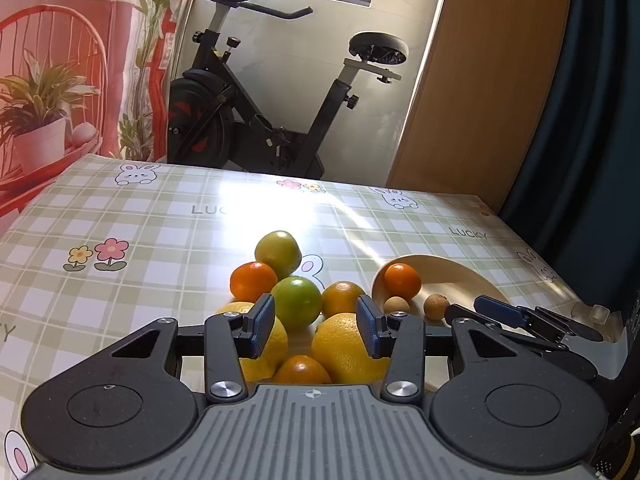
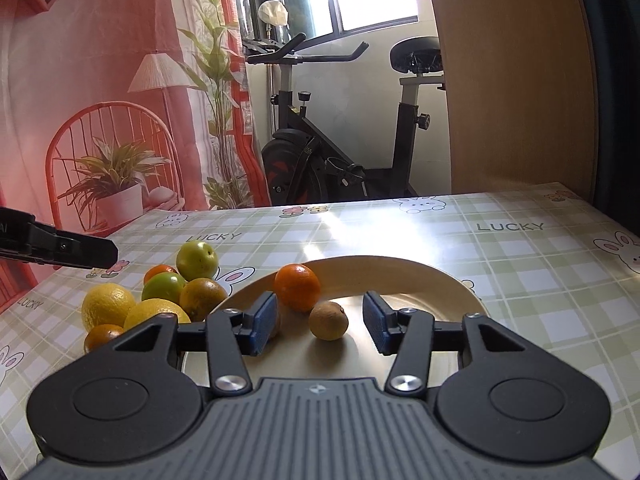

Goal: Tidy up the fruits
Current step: 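Lower the kiwis onto the plate and open both grippers, then grasp the dark mandarin with the left gripper and lift it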

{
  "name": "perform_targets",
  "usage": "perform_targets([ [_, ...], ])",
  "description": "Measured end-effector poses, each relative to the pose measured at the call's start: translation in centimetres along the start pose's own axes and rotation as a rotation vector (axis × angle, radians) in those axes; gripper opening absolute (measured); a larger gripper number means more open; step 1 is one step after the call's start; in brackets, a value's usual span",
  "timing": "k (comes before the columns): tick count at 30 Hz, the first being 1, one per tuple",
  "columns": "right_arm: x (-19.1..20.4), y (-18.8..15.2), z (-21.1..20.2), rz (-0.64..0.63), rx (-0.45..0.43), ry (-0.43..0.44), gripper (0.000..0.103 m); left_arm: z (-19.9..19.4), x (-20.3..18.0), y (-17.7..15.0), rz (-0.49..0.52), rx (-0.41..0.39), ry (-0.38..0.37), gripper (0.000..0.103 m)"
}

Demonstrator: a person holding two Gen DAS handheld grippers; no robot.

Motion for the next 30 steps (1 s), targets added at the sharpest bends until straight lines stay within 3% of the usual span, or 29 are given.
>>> perform_targets([
  [11, 4.6, -0.1, -0.7, -0.041, 0.052, 0.113, 0.052, -2.5, 3.5, -0.6, -0.101, -0.043, 0.068, 0.048],
  [15, 6.7, 0.0, -0.5, -0.095, 0.087, 0.157, 0.059, -3.1, 3.9, -0.9, -0.13, -0.081, 0.079, 0.05],
  [24, 10.2, -2.0, 0.2, -0.162, 0.203, 0.25, 0.059, -2.2, 3.8, -2.4, -0.167, -0.045, 0.018, 0.049],
  [27, 11.0, -2.3, 0.4, -0.184, 0.215, 0.262, 0.064, -1.5, 3.3, -3.0, -0.159, -0.017, -0.014, 0.049],
  [30, 11.7, -2.3, 0.7, -0.183, 0.244, 0.291, 0.062, -1.2, 3.0, -3.3, -0.15, -0.007, -0.045, 0.049],
])
Point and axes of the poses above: each gripper's, at about its wrist camera, not at the fingertips, and z roughly the way its jaws point, x to its left, y to its top, the point moved 2 cm from there along z, roughly the way its jaws point, and after that the axes turned 6 degrees about z, right-handed, at the moved point
